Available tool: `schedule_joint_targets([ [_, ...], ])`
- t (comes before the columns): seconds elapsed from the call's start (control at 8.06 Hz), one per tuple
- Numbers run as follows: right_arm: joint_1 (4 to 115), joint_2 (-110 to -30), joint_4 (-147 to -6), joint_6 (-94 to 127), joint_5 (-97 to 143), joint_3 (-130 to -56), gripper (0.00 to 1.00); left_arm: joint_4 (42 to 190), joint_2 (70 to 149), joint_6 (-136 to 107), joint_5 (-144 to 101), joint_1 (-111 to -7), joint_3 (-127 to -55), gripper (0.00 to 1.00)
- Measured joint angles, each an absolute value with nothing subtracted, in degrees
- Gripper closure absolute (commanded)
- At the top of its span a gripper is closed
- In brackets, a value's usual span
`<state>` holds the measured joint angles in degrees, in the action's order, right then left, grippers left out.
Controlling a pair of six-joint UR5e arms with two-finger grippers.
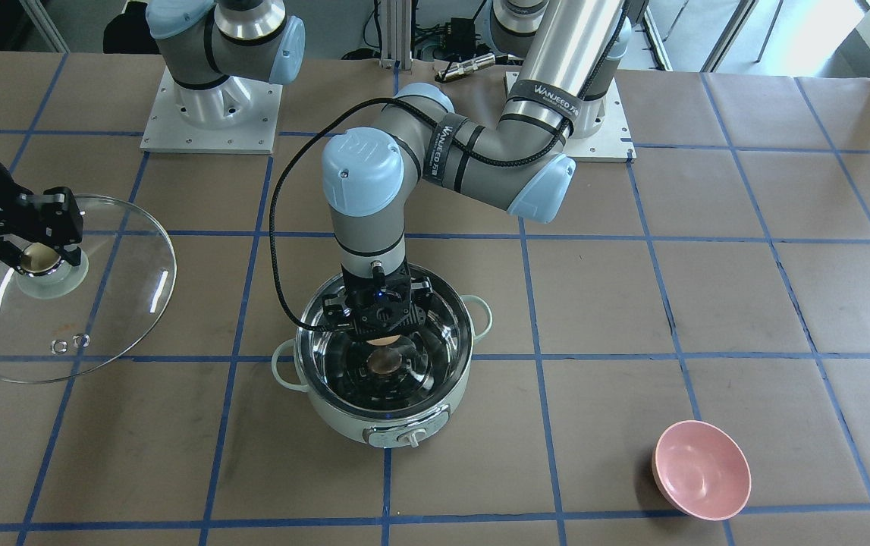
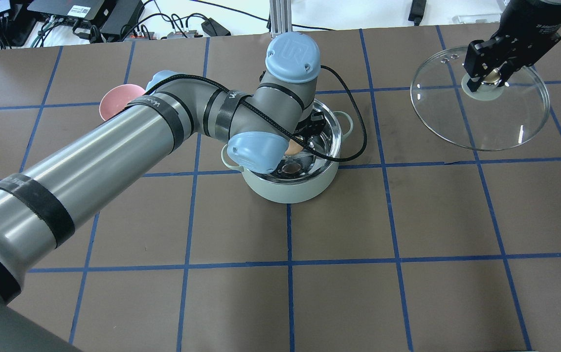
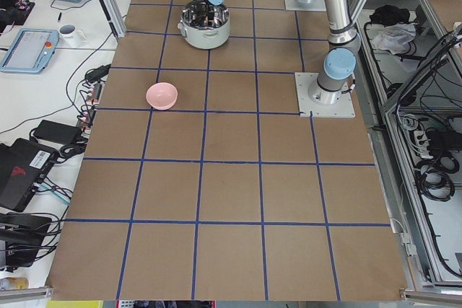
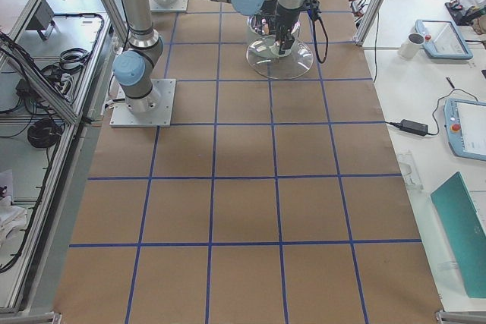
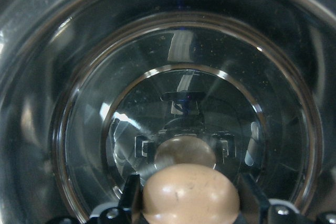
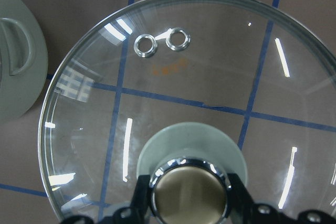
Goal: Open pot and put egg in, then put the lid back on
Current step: 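Carry the egg with the left gripper over the open pot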
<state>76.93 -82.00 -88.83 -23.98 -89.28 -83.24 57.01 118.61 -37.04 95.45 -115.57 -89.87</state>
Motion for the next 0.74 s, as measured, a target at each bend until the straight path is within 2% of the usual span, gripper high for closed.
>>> schedule_joint_targets([
  [0.12, 76.9, -82.0, -88.8, -24.0, -89.3, -83.3, 1.00, 56.8, 119.1, -37.0, 95.7, -115.6, -89.9, 0.66],
  [0.25, 76.9, -82.0, -88.8, -24.0, -89.3, -83.3, 1.00, 56.6, 119.3, -37.0, 95.9, -115.6, -89.9, 0.46],
  [0.37, 76.9, -82.0, -88.8, -24.0, -89.3, -83.3, 1.00, 56.6, 119.4, -37.0, 95.9, -115.6, -89.9, 0.31],
  [0.74, 76.8, -82.0, -88.9, -24.1, -89.3, -83.3, 1.00, 56.5, 119.4, -36.9, 96.0, -115.6, -89.9, 0.22],
])
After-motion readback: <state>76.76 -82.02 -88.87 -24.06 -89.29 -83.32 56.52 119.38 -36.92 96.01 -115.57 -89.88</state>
